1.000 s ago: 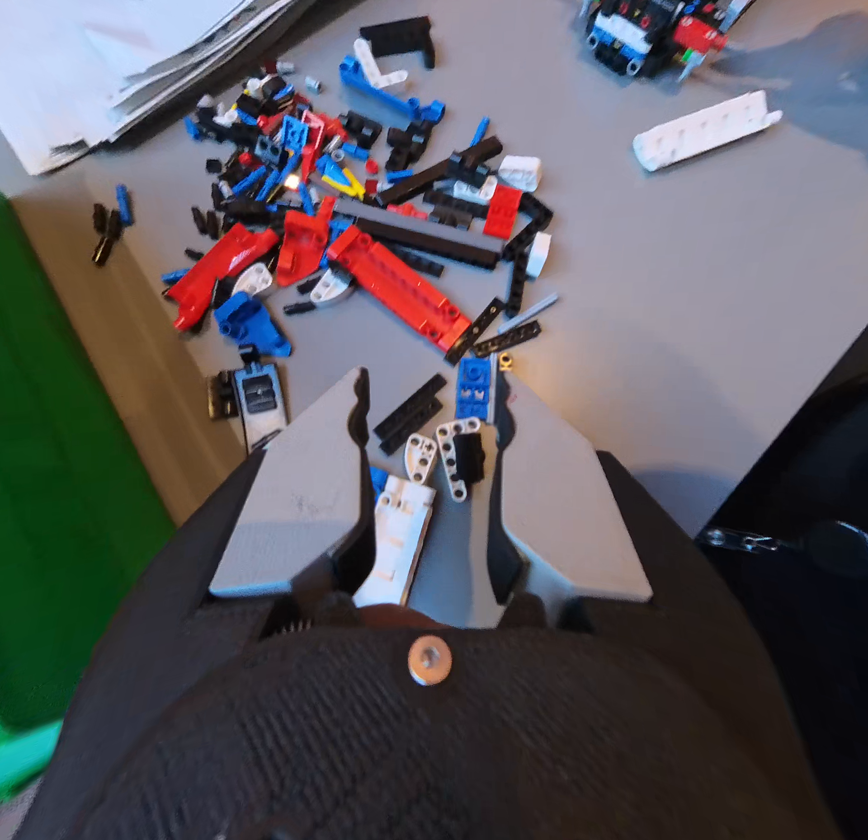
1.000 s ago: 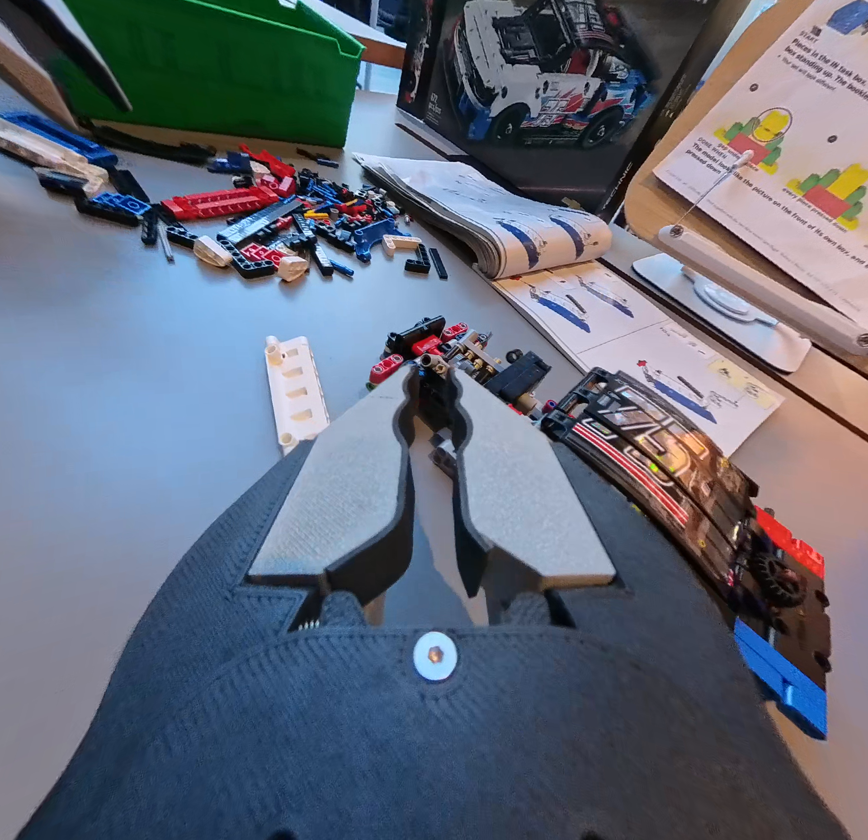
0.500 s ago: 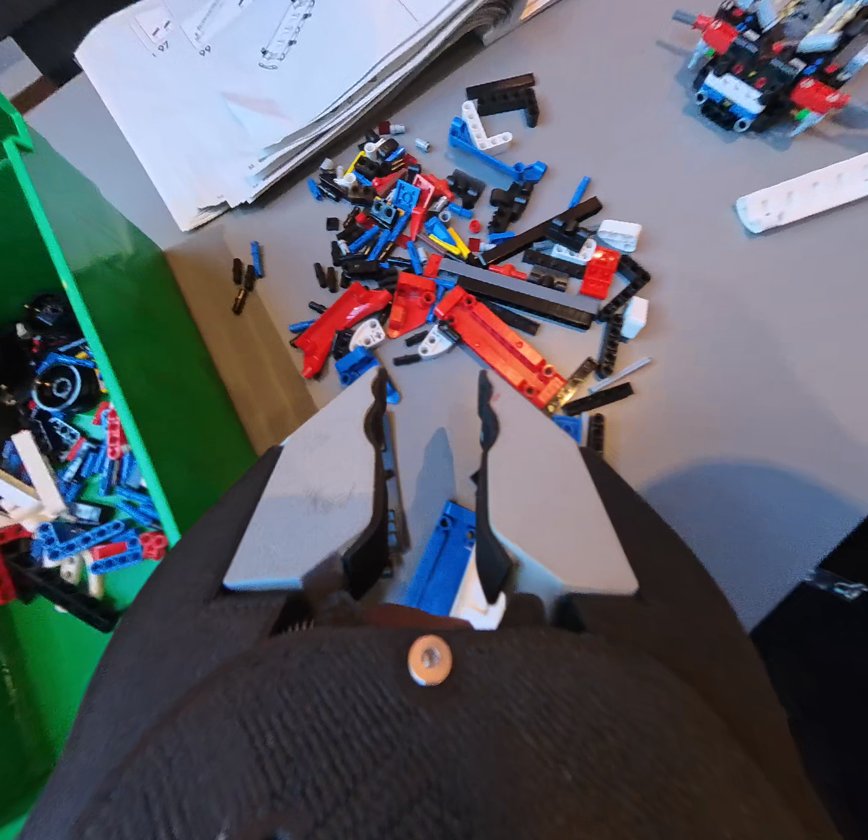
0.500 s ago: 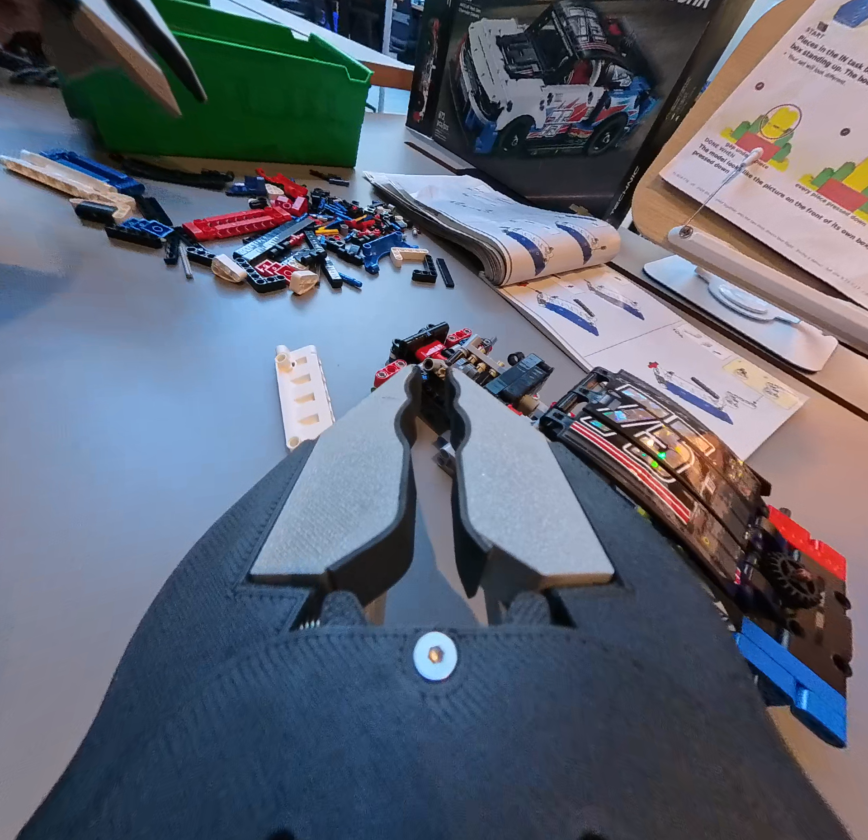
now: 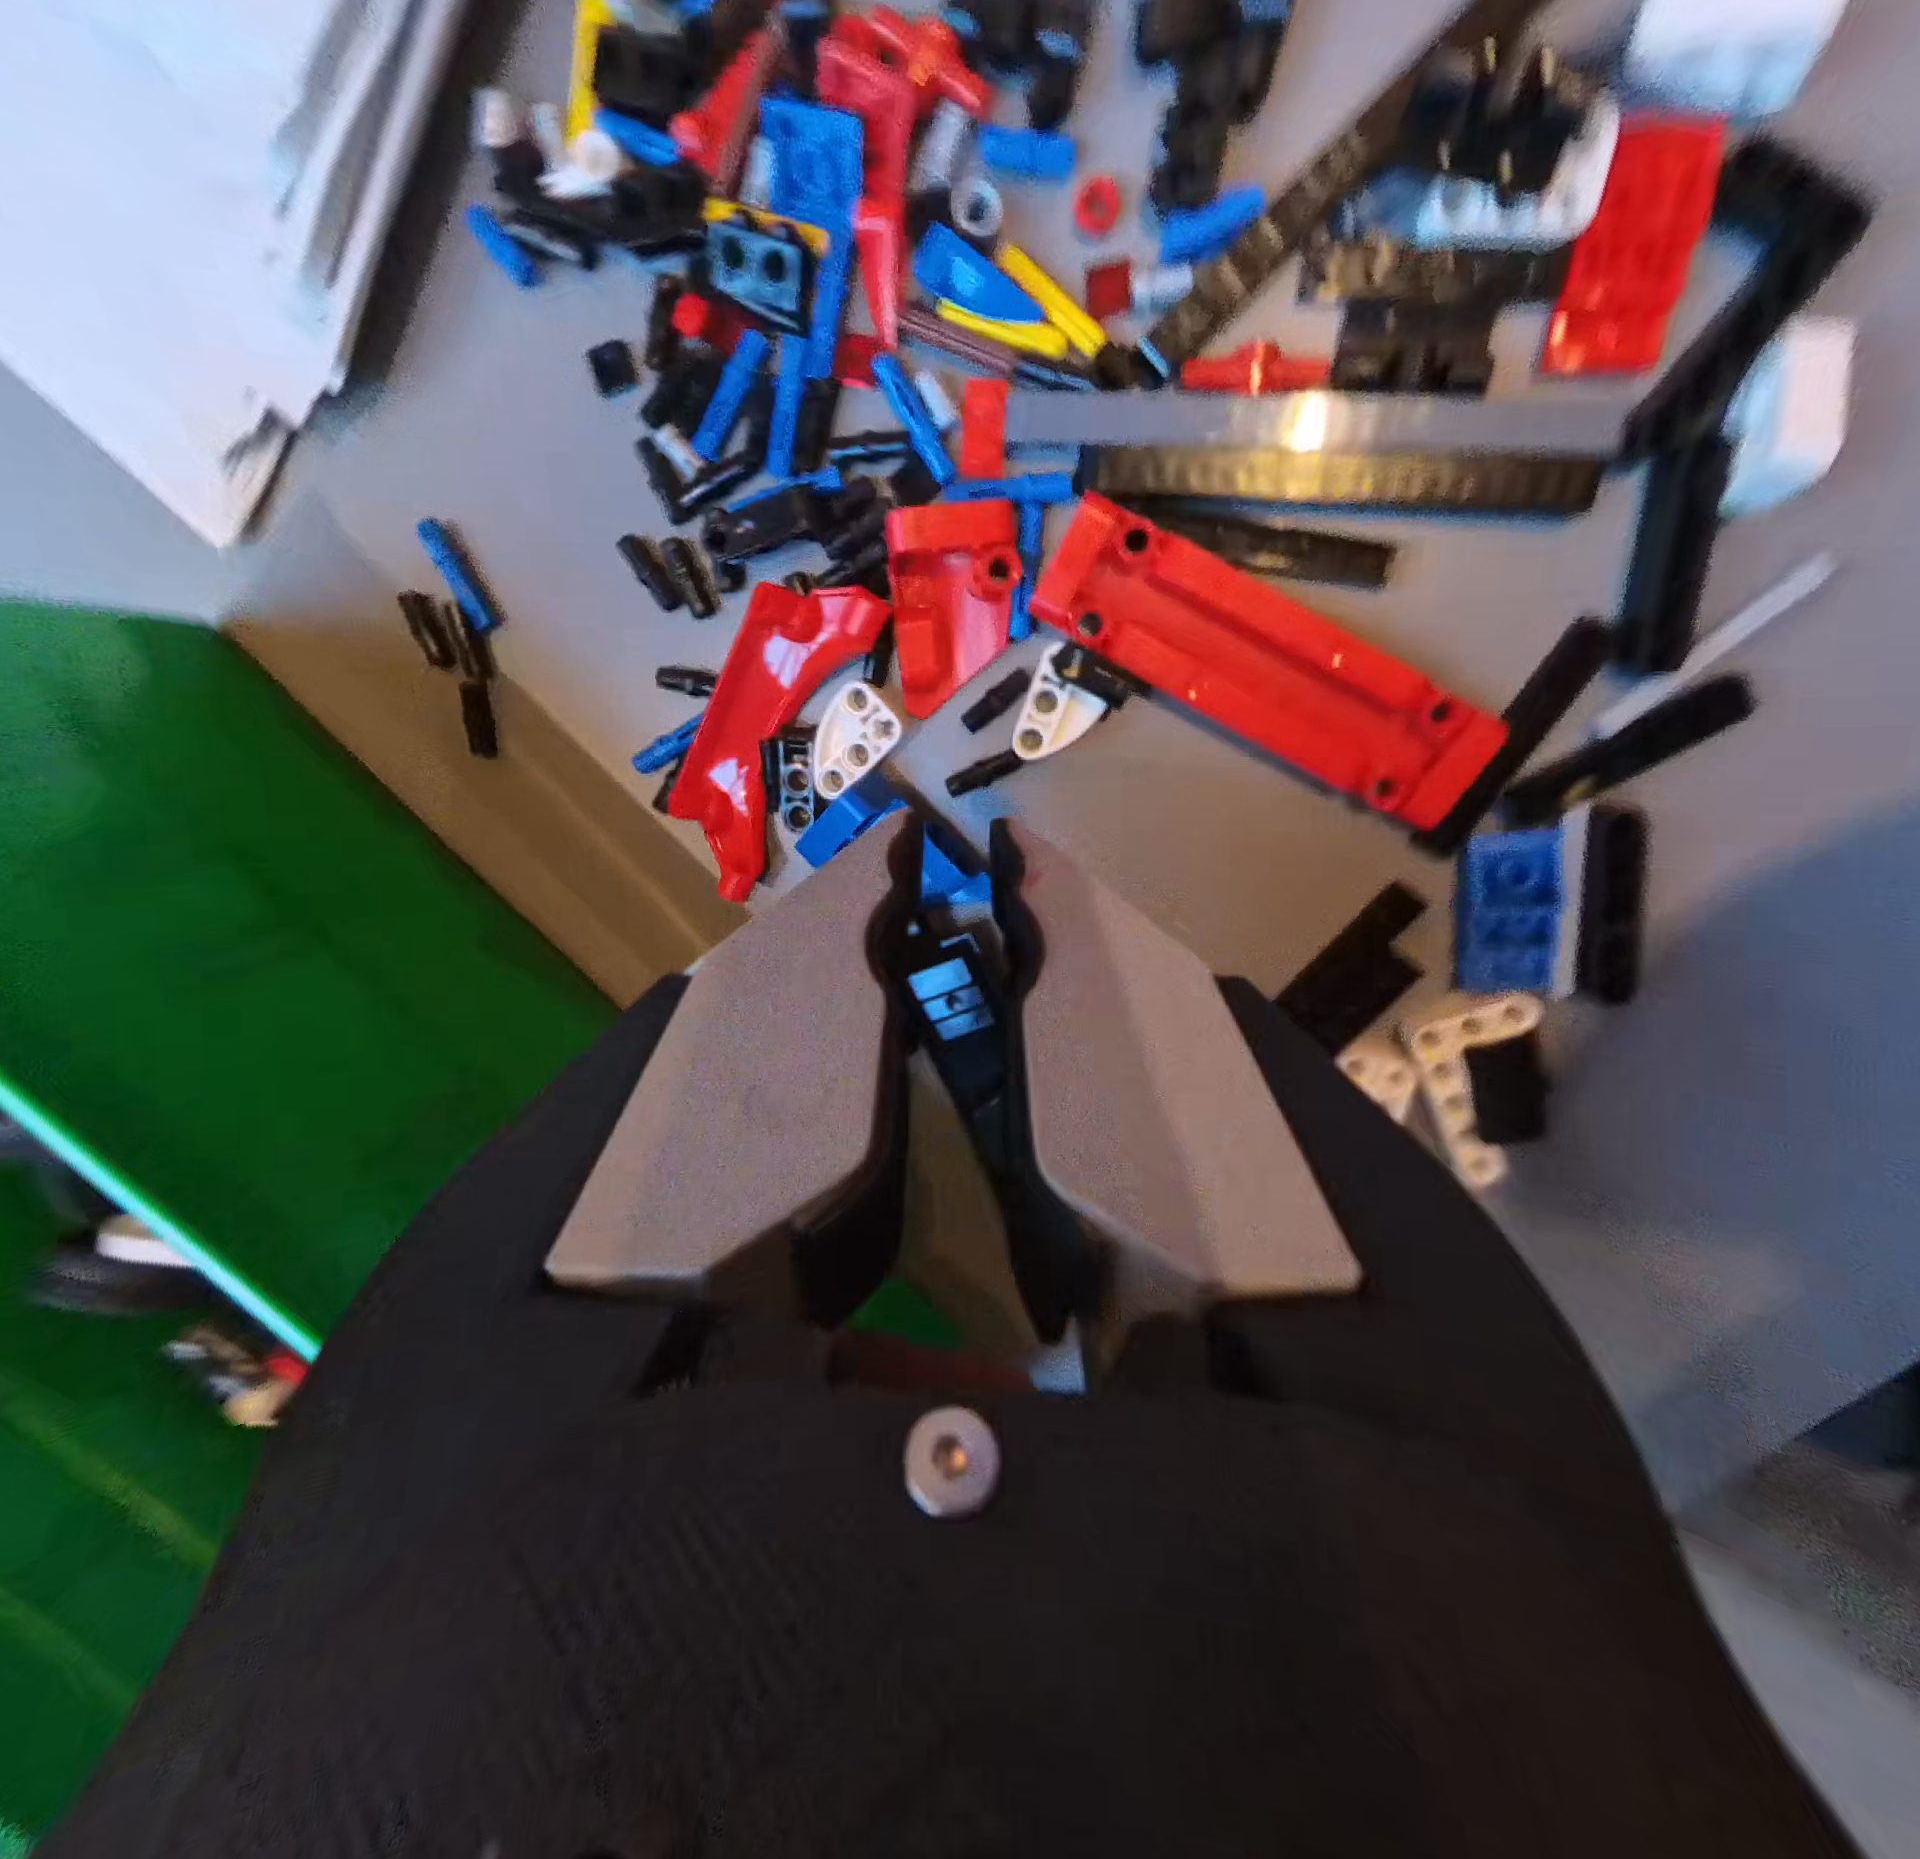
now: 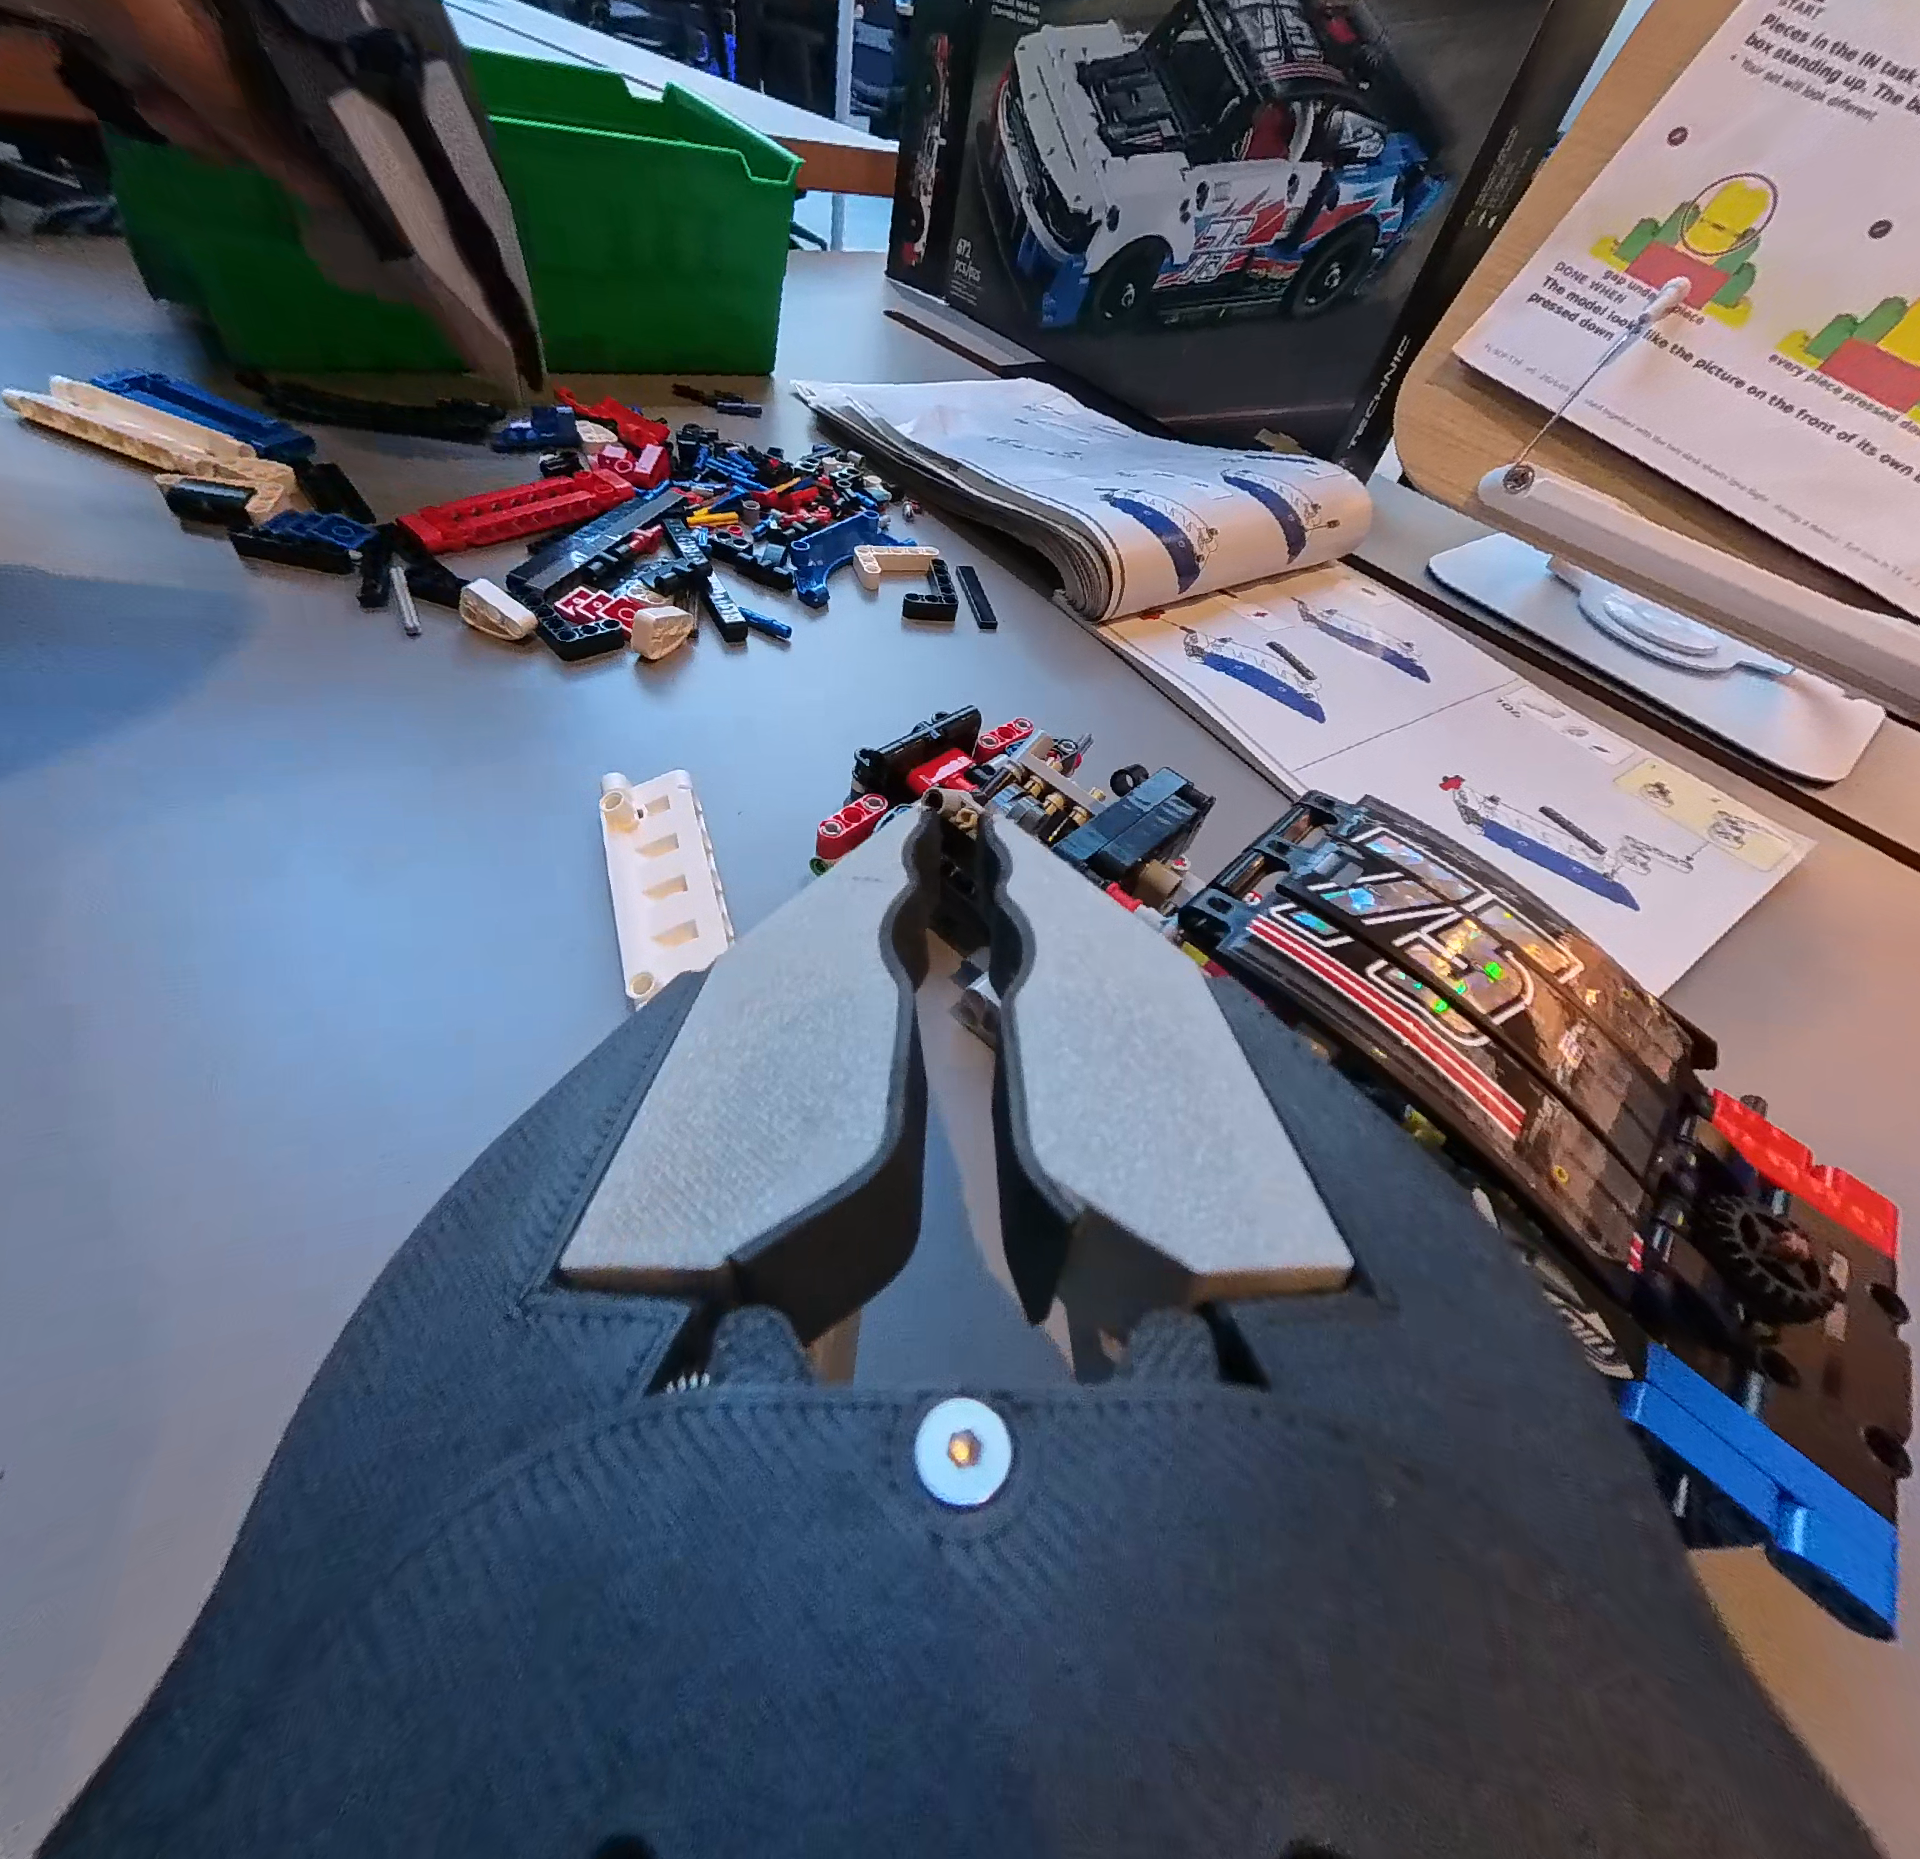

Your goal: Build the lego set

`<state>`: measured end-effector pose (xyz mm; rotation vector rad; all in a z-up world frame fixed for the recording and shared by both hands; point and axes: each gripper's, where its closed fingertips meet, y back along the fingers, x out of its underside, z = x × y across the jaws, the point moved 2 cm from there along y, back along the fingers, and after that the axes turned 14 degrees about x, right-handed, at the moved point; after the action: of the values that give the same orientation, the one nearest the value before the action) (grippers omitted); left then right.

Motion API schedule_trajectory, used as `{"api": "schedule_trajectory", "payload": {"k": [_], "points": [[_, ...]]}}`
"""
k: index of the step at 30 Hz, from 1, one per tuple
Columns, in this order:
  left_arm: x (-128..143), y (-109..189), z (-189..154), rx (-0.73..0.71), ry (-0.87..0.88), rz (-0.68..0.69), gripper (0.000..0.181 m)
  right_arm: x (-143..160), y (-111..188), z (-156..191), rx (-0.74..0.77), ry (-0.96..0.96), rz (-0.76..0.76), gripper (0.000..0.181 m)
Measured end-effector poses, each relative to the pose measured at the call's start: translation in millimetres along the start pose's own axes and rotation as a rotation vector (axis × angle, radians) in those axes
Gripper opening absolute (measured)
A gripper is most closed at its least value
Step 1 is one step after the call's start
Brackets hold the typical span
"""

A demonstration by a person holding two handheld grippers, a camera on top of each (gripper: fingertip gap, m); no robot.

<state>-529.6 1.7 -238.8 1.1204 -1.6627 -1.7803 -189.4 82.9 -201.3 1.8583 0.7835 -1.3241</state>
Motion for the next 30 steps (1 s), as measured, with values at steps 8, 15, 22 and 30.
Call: {"api": "schedule_trajectory", "payload": {"k": [8,15,22,30], "points": [[-11.2,-7.7,-2.3,0.027,-0.479,0.223,0.015,-2.8,3.7,1.4,-0.019,-0.014,-0.023,0.003],[-8.5,-22.0,2.3,0.038,-0.624,0.307,0.018,-3.8,5.9,3.1,-0.04,-0.028,-0.032,0.002],[-6.1,-22.8,0.3,0.069,-0.679,0.316,0.008,-4.8,7.1,1.9,-0.055,-0.057,-0.039,0.002],[-10.4,-23.9,0.7,0.112,-0.711,0.322,0.011,-5.1,7.5,1.6,-0.06,-0.067,-0.041,0.001]]}}
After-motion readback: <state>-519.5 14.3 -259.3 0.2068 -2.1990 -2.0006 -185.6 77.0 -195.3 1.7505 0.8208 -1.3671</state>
